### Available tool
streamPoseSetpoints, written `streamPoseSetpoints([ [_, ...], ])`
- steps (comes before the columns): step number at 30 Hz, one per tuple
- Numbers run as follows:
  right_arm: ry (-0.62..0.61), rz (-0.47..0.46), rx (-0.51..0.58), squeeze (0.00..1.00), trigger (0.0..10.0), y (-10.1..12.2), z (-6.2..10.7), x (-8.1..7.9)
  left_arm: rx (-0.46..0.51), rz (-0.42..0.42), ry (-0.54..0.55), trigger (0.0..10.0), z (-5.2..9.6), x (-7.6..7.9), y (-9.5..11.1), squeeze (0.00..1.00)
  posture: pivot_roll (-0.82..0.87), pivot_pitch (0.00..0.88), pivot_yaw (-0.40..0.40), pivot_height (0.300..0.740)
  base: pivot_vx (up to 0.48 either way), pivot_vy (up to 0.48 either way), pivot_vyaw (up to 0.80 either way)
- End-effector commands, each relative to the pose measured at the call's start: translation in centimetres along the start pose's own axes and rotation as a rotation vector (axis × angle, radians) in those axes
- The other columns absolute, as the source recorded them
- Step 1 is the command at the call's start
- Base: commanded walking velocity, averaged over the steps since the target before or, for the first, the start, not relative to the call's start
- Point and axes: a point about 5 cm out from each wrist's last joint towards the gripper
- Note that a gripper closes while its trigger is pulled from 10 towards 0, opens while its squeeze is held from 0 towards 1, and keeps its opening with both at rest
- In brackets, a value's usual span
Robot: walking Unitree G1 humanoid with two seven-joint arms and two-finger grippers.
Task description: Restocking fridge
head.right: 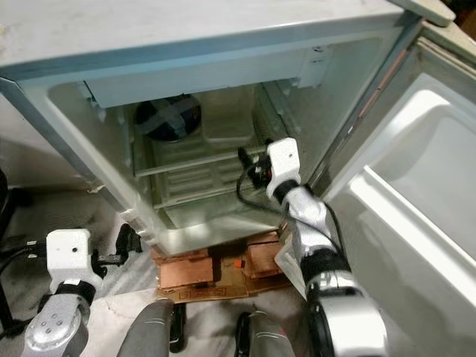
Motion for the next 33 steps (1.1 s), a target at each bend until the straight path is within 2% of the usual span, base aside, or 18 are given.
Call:
streamPoseSetpoints([
  [1,0.072,-0.038,0.04,0.72,10.0,0.7,0.3,-1.6,0.001,-0.009,0.003,10.0,-0.5,0.0,-0.1,0.0,0.16,0.115,-0.005,0.74,0.0,0.0,0.0],
  [3,0.072,-0.054,0.049,0.72,10.0,0.9,0.4,-1.8,0.004,-0.008,0.007,10.0,-0.6,0.0,-0.1,0.0,0.16,0.113,-0.003,0.74,0.0,0.0,0.0],
  [4,0.069,-0.11,0.064,0.35,10.0,1.3,0.6,-2.3,0.005,-0.008,0.004,10.0,-0.9,0.0,-0.1,0.0,0.16,0.105,0.001,0.74,0.0,0.0,0.0],
  [5,0.059,-0.125,0.079,0.0,10.0,1.5,0.7,-2.5,0.005,-0.008,0.001,10.0,-0.9,0.0,-0.2,0.0,0.16,0.102,0.003,0.74,0.0,0.0,0.0],
  [8,-0.007,-0.175,0.12,0.0,10.0,2.4,1.4,-2.7,0.007,-0.01,-0.009,10.0,-1.1,0.1,-0.2,0.0,0.16,0.095,0.01,0.74,-0.081,0.0,0.0],
  [11,-0.033,-0.17,0.126,0.0,10.0,2.7,2.1,-2.9,0.007,-0.013,-0.01,10.0,-1.2,0.0,-0.3,0.0,0.15,0.091,0.011,0.74,-0.246,0.0,0.0],
  [17,-0.086,-0.212,0.057,0.0,10.0,1.8,3.7,-2.9,0.006,-0.015,-0.018,10.0,-1.2,0.1,-0.4,0.0,0.15,0.089,0.009,0.74,-0.247,0.0,0.0],
  [25,-0.077,-0.215,0.016,0.0,10.0,1.7,3.6,-3.2,0.001,-0.012,-0.017,10.0,-1.0,0.1,-0.6,0.0,0.16,0.098,0.003,0.74,-0.285,0.0,0.0],
  [33,-0.078,-0.214,-0.029,0.0,10.0,1.0,4.3,-3.5,-0.013,-0.01,-0.019,10.0,-0.5,0.3,-0.8,0.0,0.15,0.103,0.004,0.74,-0.276,0.0,0.0],
])
Point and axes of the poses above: a point about 5 cm out from each wrist's last joint towards the gripper, its own z axis pointing back from the gripper into the wrist, its own y axis along the axis of the wrist's last joint, x = y × z, and after that the axes turned 6 degrees about -z, right-handed
